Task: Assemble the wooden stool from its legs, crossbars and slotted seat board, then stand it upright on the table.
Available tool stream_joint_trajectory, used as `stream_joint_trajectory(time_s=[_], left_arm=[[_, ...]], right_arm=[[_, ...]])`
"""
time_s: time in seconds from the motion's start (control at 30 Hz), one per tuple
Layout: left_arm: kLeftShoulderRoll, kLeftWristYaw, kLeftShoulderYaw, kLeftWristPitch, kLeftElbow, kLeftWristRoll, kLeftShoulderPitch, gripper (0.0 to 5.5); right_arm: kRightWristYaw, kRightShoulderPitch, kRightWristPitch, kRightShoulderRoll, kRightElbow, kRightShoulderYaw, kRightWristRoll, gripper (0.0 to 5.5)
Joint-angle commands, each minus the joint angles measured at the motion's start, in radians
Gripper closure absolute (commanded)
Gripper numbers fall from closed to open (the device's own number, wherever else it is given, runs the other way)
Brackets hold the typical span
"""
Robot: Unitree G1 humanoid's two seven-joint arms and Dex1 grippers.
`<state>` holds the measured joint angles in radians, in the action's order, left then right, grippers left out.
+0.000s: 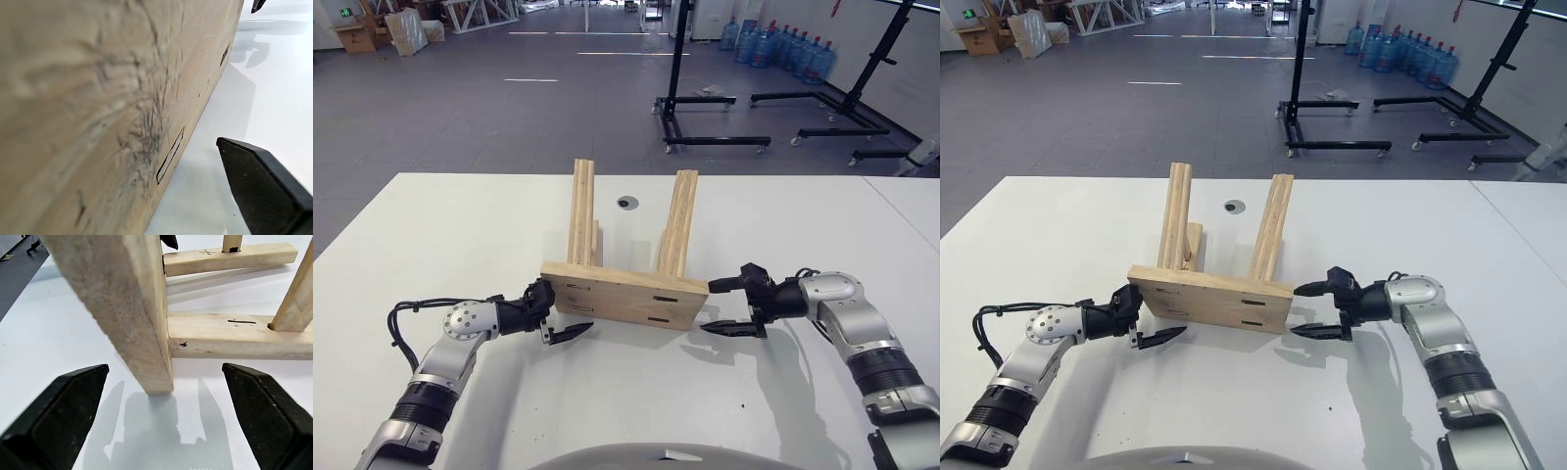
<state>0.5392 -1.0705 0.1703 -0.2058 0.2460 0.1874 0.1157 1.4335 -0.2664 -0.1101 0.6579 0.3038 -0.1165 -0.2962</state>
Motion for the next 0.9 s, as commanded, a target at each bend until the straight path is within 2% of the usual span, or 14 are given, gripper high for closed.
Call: stream_joint_trajectory(time_s=[0.03,0.13,0.4,0.6,0.73,0.9], left_arm=[[0.016,-0.024,-0.004,-0.001,0.006,0.001,0.0,1.24],[0.015,-0.025,-0.004,-0.002,0.006,-0.001,0.003,1.55],[0.013,-0.027,-0.004,0.0,-0.005,-0.005,-0.005,2.19],[0.016,-0.041,-0.007,0.014,-0.028,0.015,-0.012,2.41],[0.026,-0.099,-0.027,0.101,-0.124,0.134,-0.047,2.49],[0.082,-0.186,-0.068,0.289,-0.319,0.341,-0.122,3.06]], right_arm=[[-0.019,0.004,0.001,-0.033,-0.006,-0.028,0.014,1.19],[-0.04,0.005,0.014,-0.062,0.008,-0.029,0.011,1.19],[-0.054,-0.021,-0.016,-0.114,0.021,0.009,-0.06,2.72],[-0.034,-0.014,-0.035,-0.114,0.008,0.017,-0.083,3.9],[-0.024,-0.017,-0.034,-0.124,0.013,0.03,-0.098,4.0],[0.01,-0.048,-0.046,-0.135,0.052,0.082,-0.15,4.0]])
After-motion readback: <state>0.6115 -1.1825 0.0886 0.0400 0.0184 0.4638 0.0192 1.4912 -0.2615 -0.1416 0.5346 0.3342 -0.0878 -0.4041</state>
